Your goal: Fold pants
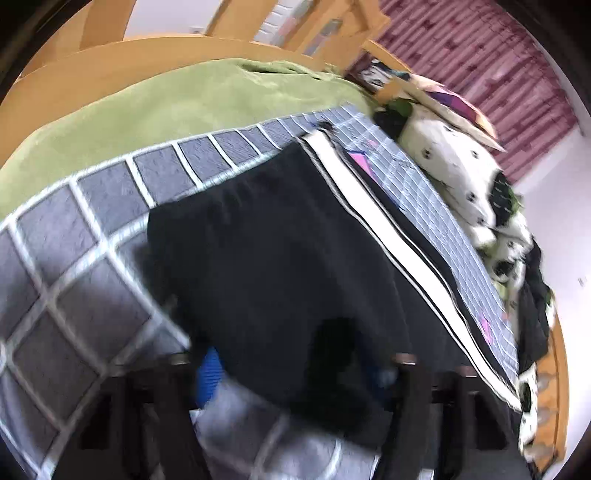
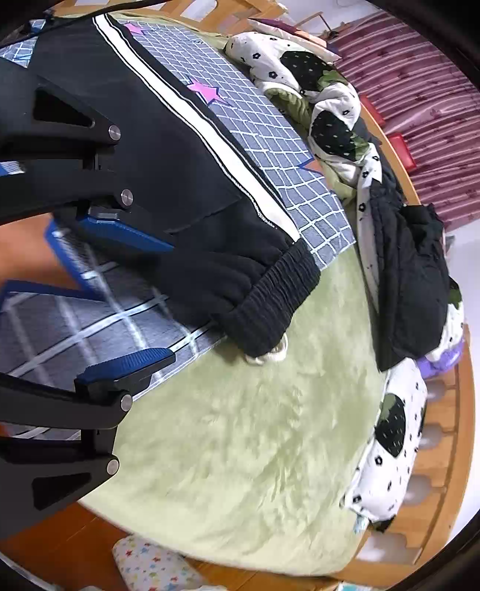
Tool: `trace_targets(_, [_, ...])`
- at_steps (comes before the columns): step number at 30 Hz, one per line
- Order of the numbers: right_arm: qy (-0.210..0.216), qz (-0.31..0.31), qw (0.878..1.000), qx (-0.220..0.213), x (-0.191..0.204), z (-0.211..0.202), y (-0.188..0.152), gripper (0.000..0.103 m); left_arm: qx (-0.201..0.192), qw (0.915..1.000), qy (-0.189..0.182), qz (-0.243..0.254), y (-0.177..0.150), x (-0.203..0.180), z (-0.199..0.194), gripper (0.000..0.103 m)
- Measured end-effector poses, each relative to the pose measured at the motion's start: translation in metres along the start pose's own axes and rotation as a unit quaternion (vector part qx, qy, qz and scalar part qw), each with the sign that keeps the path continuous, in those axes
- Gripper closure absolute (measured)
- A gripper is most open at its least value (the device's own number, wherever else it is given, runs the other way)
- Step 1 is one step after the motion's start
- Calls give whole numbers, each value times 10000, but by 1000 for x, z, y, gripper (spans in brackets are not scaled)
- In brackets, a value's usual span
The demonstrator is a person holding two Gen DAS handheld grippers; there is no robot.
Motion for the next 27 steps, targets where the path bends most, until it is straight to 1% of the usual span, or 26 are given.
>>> trace_targets(1, [-1, 55, 10000, -6, 1, -7, -3, 49, 51, 9996, 281, -17, 8, 2, 7, 90])
trace_targets(2, [9, 109, 9999, -11, 7, -14, -7, 49, 56, 9998, 213, -12, 14, 2, 4, 93])
trace_targets(3, [33, 173, 9998, -24, 10, -19, -9, 49, -234, 9997, 24, -21, 23, 2, -9, 94])
trace_targets(4, [79, 233, 9997, -49, 15, -25, -12, 49, -535, 9983, -206, 74, 28, -1, -25, 94])
trace_targets(5, [96, 250, 9996, -63, 19, -28, -14, 49, -729, 9957, -450, 357, 32, -8, -42, 94])
trace_targets(6, [94, 249, 9996, -75, 25, -30, -16, 49, -784, 9940, -468, 605, 33, -14, -50, 93])
trace_targets(7, [85, 224, 9997, -85, 32, -34, -19, 49, -787, 9928, -338, 834, 31, -18, -53, 93])
trace_targets(9, [148, 176, 9997, -86, 45, -35, -23, 49, -547, 9922, 60, 1122, 25, -13, -43, 88])
trace_targets(10, [209, 134, 9997, -56, 55, -33, -25, 49, -287, 9918, 321, 1203, 21, -6, -33, 82])
trace_targets(11, [251, 103, 9996, -29, 60, -31, -25, 49, 39, 9905, 688, 1188, 17, 5, -23, 76])
trace_targets(12, [305, 57, 9995, 15, 70, -29, -27, 49, 184, 9899, 848, 1124, 16, 14, -19, 75])
trace_targets(13, [362, -2, 9993, 59, 81, -27, -28, 49, 137, 9920, 728, 1022, 14, 23, -23, 75])
trace_targets(14, [405, -60, 9991, 80, 89, -26, -29, 49, 48, 9933, 621, 970, 14, 26, -28, 65])
trace_targets(15, [468, -165, 9987, 77, 101, -26, -29, 49, -83, 9926, 691, 997, 14, 30, -39, 57])
trace_targets(16, [516, -302, 9982, 44, 114, -27, -28, 49, -155, 9911, 761, 1083, 13, 30, -46, 43])
trace_targets(17, [535, -417, 9977, 19, 123, -27, -27, 49, -262, 9883, 824, 1257, 12, 29, -57, 42])
trace_targets(18, [565, -610, 9965, -7, 138, -28, -26, 49, -292, 9865, 792, 1402, 10, 26, -67, 42])
trace_targets(20, [635, -949, 9935, -33, 163, -27, -24, 47, -275, 9828, 558, 1740, 9, 12, -78, 42])
trace_targets(21, [664, -1163, 9910, -53, 179, -26, -23, 46, -290, 9776, 479, 2031, 6, 0, -86, 42])
trace_targets(24, [727, -1735, 9821, -135, 224, -20, -23, 45, -426, 9664, 320, 2514, 11, -36, -88, 42])
trace_targets(26, [837, -2063, 9748, -131, 254, -12, -23, 45, -485, 9634, 319, 2618, 20, -53, -83, 42])
trace_targets(27, [919, -2224, 9705, -114, 268, -7, -24, 45, -514, 9635, 303, 2610, 29, -63, -75, 42])
Point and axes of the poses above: each gripper's, at about its wrist camera, not at the fingertips, and z roughly the way its jaws point, x to its left, y to its top, the point moved 4 cm from there along z, roughly the way its jaws point, and after that the axes turned 3 degrees about -z, right-handed, at the moved point
